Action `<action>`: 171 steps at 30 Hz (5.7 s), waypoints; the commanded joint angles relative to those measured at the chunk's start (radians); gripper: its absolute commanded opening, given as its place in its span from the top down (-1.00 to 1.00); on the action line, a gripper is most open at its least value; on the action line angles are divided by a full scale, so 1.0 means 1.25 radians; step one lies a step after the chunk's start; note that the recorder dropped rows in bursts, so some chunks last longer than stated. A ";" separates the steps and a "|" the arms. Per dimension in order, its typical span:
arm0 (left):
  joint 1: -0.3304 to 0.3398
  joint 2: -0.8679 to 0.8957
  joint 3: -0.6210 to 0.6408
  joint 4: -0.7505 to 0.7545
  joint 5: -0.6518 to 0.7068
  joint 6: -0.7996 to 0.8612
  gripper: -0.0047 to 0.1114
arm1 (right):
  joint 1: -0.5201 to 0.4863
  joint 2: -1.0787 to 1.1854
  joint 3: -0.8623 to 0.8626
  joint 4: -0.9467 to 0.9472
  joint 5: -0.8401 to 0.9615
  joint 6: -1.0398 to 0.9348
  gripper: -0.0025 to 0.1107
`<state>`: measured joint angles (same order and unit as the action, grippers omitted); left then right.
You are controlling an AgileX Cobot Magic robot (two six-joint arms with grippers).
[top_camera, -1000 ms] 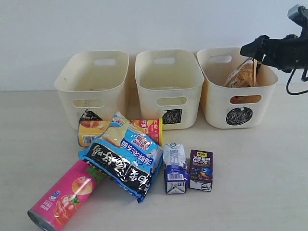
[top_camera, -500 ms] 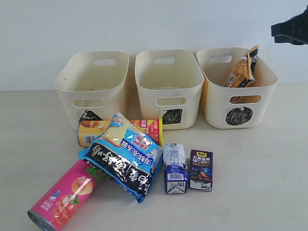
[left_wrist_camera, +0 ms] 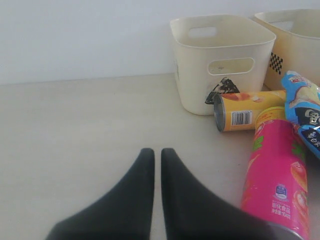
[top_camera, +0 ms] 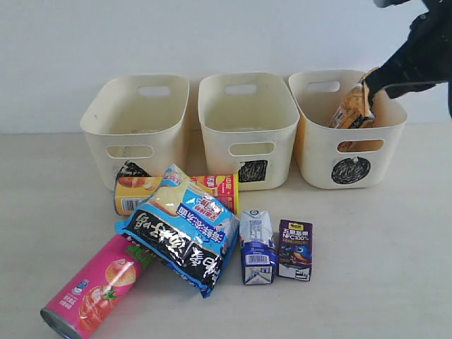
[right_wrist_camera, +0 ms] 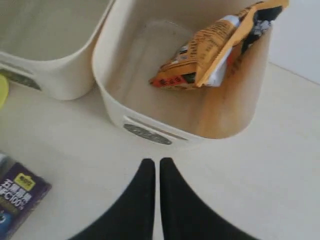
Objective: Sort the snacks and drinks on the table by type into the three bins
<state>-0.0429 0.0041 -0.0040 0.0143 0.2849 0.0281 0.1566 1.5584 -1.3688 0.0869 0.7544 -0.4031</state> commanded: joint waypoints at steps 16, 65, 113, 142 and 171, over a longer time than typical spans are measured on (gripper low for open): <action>0.002 -0.003 0.003 -0.003 -0.003 -0.010 0.85 | 0.418 -0.066 0.250 -0.021 -0.217 0.072 0.96; 0.002 -0.003 0.003 -0.003 -0.003 -0.010 0.85 | 0.698 0.132 0.260 -0.330 -0.411 0.376 -0.42; 0.002 -0.003 0.003 -0.003 -0.004 -0.010 0.85 | 0.711 0.129 0.235 -0.828 -0.546 0.872 0.01; 0.002 -0.003 0.003 -0.003 -0.006 -0.010 0.85 | 0.601 0.086 0.242 -0.484 -0.313 0.821 0.00; 0.002 -0.003 0.003 -0.003 -0.004 -0.010 0.85 | 0.601 0.487 -0.565 -0.136 0.373 0.541 -0.42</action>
<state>-0.0429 0.0041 -0.0040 0.0143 0.2849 0.0281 0.9066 2.1239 -2.0032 -0.0332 1.2018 0.2168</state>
